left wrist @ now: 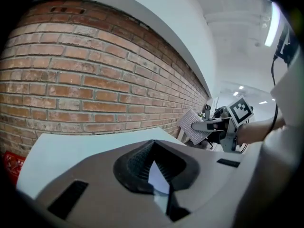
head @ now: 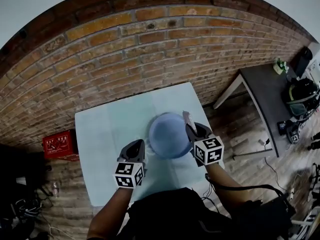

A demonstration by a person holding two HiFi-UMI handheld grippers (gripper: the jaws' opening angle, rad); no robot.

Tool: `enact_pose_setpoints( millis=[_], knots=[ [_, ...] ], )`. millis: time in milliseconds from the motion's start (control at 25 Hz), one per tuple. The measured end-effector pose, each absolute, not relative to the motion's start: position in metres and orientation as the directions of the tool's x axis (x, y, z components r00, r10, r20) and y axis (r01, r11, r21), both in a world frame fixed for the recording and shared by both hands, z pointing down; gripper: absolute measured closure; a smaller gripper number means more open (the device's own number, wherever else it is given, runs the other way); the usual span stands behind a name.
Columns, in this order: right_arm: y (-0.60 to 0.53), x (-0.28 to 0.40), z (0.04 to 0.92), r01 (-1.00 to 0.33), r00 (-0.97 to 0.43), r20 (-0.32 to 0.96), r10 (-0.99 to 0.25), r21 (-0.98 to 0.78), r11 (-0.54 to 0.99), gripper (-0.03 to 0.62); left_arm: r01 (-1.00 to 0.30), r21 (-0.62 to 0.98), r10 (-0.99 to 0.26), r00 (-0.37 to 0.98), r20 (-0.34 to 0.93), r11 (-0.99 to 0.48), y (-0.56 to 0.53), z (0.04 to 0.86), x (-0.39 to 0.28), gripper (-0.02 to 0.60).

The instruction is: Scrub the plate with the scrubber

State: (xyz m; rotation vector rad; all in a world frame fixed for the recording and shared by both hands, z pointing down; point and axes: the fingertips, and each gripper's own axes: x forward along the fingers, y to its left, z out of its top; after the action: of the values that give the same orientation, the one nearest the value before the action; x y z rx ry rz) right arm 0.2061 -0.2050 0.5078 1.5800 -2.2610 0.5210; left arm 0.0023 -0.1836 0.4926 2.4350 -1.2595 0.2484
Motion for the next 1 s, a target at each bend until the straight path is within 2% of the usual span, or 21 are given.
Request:
enact_pose_setpoints(
  millis=[720, 1000],
  knots=[
    [-0.279, 0.181, 0.595, -0.891, -0.412, 0.587, -0.697, -0.100, 0.442, 0.523, -0.892, 0.296, -0.756, 0.448, 0.478, -0.341, -0.203, 0.573, -0.003, 0.572],
    [-0.291, 0.166, 0.619, -0.886, -0.405, 0.620, -0.672, -0.084, 0.457, 0.523, -0.891, 0.301, -0.738, 0.450, 0.502, -0.339, -0.202, 0.587, 0.000, 0.572]
  ],
)
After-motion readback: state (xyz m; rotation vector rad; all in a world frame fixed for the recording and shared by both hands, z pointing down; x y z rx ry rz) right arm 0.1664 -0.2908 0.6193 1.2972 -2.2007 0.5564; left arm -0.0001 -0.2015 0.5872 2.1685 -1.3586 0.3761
